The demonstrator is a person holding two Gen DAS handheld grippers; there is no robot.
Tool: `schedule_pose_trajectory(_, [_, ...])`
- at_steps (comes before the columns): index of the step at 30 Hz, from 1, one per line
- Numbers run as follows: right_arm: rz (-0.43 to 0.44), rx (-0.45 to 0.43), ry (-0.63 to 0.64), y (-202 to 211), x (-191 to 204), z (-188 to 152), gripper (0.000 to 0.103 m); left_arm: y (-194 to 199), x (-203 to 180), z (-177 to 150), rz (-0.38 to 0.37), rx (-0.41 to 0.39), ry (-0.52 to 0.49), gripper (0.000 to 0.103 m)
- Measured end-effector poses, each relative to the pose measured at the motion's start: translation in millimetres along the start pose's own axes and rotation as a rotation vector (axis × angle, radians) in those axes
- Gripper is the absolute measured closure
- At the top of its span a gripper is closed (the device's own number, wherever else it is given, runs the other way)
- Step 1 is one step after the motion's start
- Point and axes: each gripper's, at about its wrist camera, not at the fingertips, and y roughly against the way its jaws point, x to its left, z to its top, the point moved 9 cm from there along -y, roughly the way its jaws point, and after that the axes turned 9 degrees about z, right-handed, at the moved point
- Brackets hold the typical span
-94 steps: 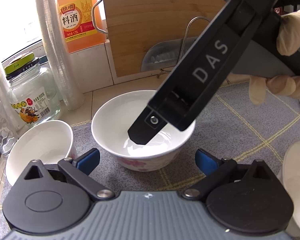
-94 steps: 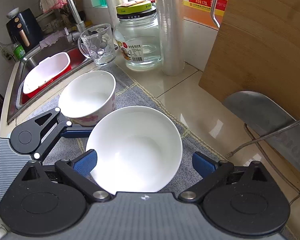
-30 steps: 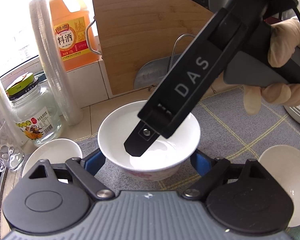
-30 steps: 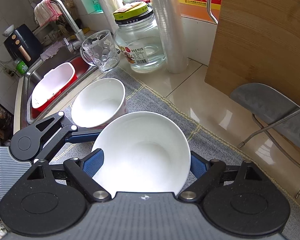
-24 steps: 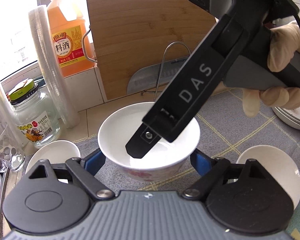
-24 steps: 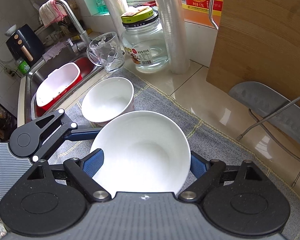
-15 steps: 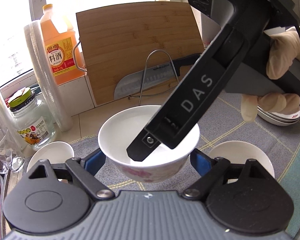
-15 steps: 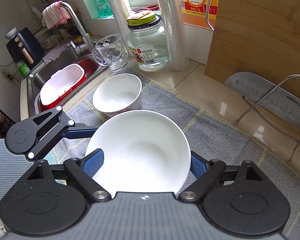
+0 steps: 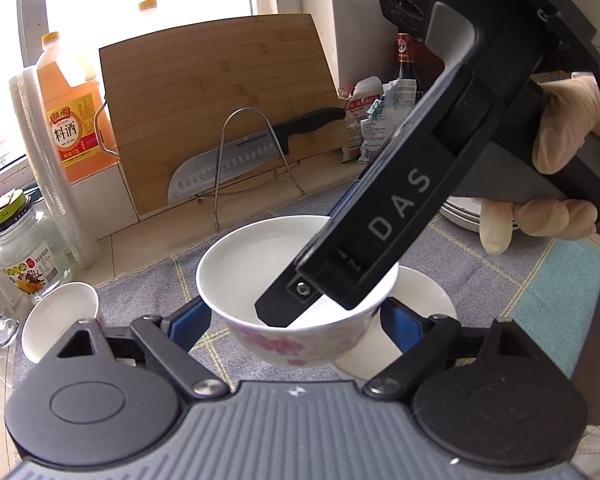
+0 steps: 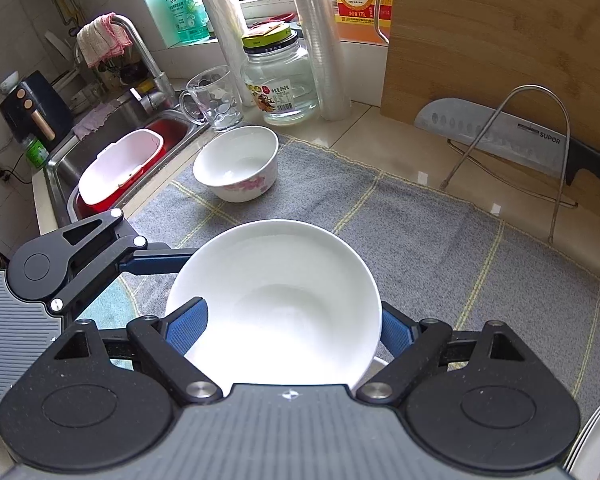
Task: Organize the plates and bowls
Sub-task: 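Lift the pink-floral bowl with the right tool and carry it to the placed white bowl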
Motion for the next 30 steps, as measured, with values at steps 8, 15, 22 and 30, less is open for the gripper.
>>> schedule_pose_trajectory(8, [-0.057,-0.029,-0.069,18.8,-9.3,-26.1,0.01,-4.3,-23.9,0.9,-0.076,-0.008,-0.04,0.012])
schedule_pose_trajectory(15, [-0.091,-0.029,-0.105,25.5,-17.7,-42.6,0.01,-11.8,-39.0,-6.1,-0.121,0.01,-0.058,0.012])
schedule_pose_trajectory(22, [-0.104,-0.01,-0.129,23.9,-24.6,-55.5,0.01,-17.7,-47.5,-14.0,-0.146,0.033,-0.06,0.012])
schedule_pose_trajectory(30, [-0.116,-0.001,-0.14,20.6,-27.7,-60.6,0.01,-25.4,-49.2,-15.7,-0.154,0.046,-0.07,0.012])
